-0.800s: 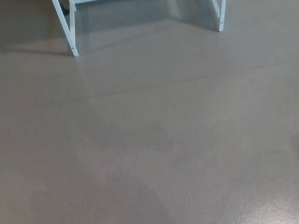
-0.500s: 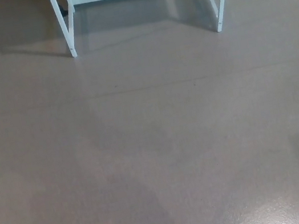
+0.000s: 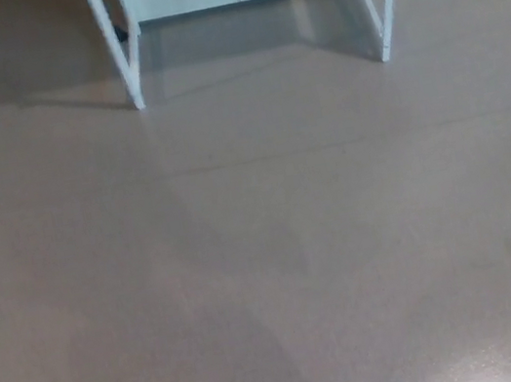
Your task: The robot walk towards a table in front and uses its left hand to pick up the pot from the base and places it on the table
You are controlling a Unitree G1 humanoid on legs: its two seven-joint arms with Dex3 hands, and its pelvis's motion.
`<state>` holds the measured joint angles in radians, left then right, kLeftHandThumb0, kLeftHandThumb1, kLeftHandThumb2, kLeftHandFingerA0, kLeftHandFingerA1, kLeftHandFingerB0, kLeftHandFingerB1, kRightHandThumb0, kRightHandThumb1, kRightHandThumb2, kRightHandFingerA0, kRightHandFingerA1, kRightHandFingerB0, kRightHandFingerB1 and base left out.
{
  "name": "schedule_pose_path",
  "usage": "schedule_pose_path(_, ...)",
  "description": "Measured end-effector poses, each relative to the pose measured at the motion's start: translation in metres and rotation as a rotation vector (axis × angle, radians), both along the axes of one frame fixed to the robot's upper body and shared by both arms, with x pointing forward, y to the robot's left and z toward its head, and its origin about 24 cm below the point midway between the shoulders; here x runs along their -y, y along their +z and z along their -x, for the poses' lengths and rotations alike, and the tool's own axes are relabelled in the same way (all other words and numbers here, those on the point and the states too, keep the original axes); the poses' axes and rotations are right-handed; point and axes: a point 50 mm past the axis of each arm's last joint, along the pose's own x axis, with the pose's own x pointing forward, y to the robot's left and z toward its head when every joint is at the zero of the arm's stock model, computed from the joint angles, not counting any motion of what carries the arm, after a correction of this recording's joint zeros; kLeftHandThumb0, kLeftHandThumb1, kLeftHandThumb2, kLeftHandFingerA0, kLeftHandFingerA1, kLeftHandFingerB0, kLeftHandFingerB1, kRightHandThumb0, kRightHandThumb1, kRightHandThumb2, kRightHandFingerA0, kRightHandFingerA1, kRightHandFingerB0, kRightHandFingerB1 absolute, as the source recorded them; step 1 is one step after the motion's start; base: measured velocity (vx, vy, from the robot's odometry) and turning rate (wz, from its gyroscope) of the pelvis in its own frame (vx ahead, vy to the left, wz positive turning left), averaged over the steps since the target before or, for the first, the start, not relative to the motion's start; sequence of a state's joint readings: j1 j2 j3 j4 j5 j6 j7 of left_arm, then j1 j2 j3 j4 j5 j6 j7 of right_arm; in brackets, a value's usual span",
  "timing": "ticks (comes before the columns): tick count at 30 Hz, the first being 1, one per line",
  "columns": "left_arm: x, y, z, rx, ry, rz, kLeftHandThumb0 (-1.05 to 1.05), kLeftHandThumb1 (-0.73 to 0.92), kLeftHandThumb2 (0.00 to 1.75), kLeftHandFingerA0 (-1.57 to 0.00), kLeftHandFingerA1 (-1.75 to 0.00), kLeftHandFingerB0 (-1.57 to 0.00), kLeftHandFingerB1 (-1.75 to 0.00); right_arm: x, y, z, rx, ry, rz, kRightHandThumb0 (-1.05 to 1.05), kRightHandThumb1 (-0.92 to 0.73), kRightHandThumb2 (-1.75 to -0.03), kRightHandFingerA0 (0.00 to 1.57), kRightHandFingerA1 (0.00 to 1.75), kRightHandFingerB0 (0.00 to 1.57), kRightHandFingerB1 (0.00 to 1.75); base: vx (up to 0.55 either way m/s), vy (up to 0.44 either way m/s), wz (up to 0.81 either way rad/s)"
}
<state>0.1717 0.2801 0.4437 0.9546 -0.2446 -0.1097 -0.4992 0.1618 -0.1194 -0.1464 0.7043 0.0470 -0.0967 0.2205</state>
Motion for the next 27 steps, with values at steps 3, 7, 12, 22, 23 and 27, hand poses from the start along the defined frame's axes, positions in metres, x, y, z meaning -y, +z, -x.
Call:
schedule_pose_path(3,0.0009,-0.0015,0.0029,-0.011,0.000,0.002,0.02,0.46,0.90,-0.21,-0.52,-0.16,-0.48,0.0008,0.0005,-0.0006,0.003,0.005,0.006,-0.03,-0.56,-0.55,0.52,0.44,0.38,0.39,0.01,0.065,-0.02)
schedule_pose_path(7,0.0020,-0.0022,0.0031,-0.017,-0.009,0.003,0.02,0.46,0.90,-0.21,-0.52,-0.14,-0.48,0.0000,0.0009,-0.0011,0.008,0.018,0.011,-0.02,-0.56,-0.55,0.52,0.44,0.39,0.39,0.10,0.245,0.27)
schedule_pose_path(12,-0.0046,0.0034,-0.0024,-0.012,-0.028,-0.024,0.01,0.45,0.89,-0.24,-0.53,-0.15,-0.48,-0.0053,-0.0019,0.0005,0.002,0.027,-0.001,0.00,-0.57,-0.56,0.52,0.44,0.39,0.39,0.11,0.215,-0.14)
schedule_pose_path(22,-0.0039,0.0035,-0.0014,-0.019,-0.040,-0.031,0.02,0.44,0.89,-0.26,-0.54,-0.16,-0.48,-0.0076,-0.0007,-0.0032,0.011,0.045,0.007,-0.04,-0.55,-0.55,0.55,0.44,0.41,0.39,0.24,-0.047,0.12)
schedule_pose_path(23,-0.0040,0.0035,-0.0012,-0.019,-0.040,-0.032,0.02,0.45,0.89,-0.24,-0.54,-0.15,-0.48,-0.0077,-0.0009,-0.0031,0.009,0.046,0.009,-0.02,-0.56,-0.55,0.55,0.45,0.40,0.39,0.27,-0.230,0.17)
schedule_pose_path(27,-0.0012,0.0032,-0.0053,-0.006,-0.050,-0.025,0.00,0.43,0.88,-0.26,-0.55,-0.18,-0.50,-0.0050,0.0011,-0.0072,0.019,0.042,0.017,-0.01,-0.57,-0.55,0.54,0.45,0.40,0.40,0.41,-0.186,0.16)
